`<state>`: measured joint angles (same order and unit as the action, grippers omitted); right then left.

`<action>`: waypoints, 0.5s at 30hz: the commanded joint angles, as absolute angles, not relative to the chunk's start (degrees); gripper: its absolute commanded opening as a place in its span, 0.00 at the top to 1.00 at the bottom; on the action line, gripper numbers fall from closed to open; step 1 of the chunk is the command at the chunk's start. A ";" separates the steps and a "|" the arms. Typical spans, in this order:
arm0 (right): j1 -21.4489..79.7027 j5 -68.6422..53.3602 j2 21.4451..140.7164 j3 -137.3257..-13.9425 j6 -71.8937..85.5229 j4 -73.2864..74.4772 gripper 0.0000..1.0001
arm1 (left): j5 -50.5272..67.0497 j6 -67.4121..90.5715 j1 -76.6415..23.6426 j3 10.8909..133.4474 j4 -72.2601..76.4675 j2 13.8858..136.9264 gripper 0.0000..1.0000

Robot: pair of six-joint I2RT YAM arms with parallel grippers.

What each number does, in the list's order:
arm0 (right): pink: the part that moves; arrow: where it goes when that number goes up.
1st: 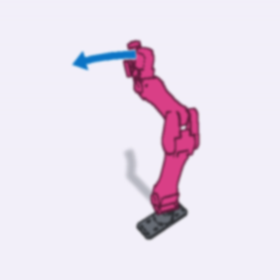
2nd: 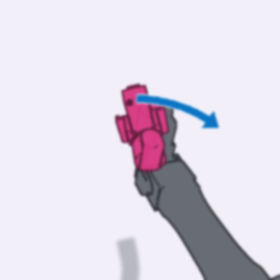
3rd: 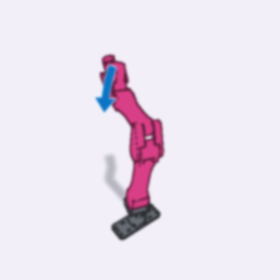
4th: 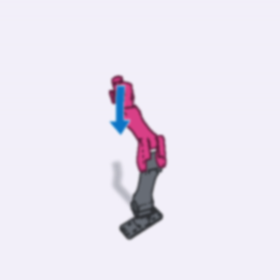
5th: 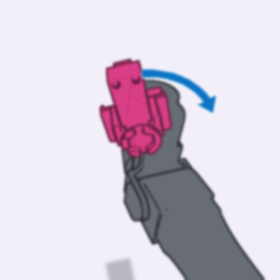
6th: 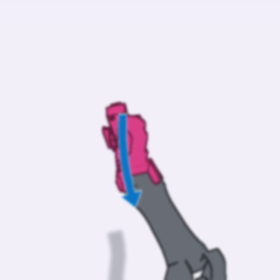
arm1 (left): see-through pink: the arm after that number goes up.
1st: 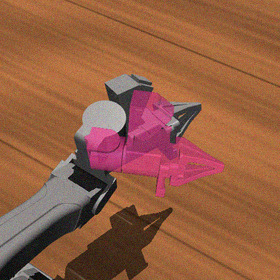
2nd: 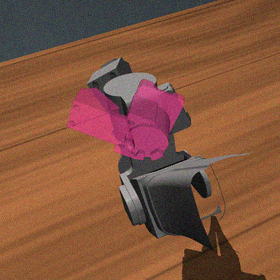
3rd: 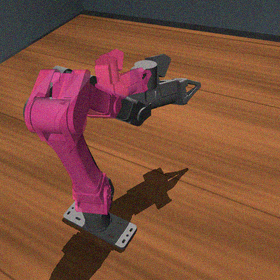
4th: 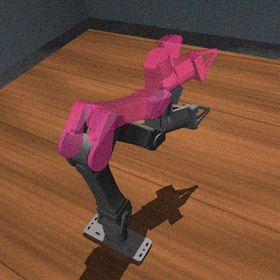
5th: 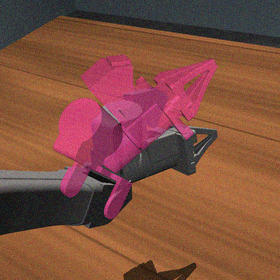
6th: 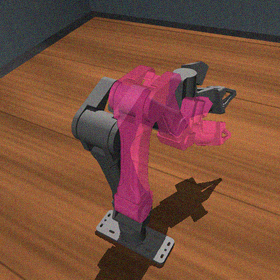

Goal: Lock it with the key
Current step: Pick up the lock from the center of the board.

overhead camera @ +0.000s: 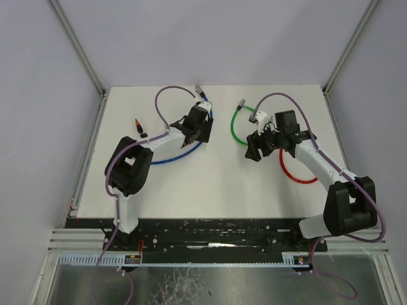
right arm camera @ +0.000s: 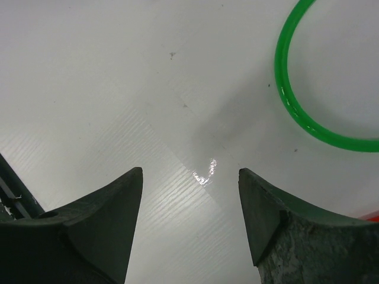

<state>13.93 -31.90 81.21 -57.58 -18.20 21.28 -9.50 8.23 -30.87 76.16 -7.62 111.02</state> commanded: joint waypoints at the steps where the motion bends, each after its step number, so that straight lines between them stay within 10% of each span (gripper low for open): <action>1: 13.82 -31.15 81.57 -60.43 -14.50 20.10 0.29 | -8.14 5.44 -31.11 80.87 -13.14 114.90 0.50; 15: 13.80 -31.99 81.12 -60.52 -15.18 20.46 0.29 | -7.38 3.99 -31.16 85.93 -15.95 121.90 0.65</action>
<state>13.93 -31.92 82.13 -58.00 -15.84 21.30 -7.88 5.23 -30.87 84.18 -14.59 121.14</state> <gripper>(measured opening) 0.709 0.366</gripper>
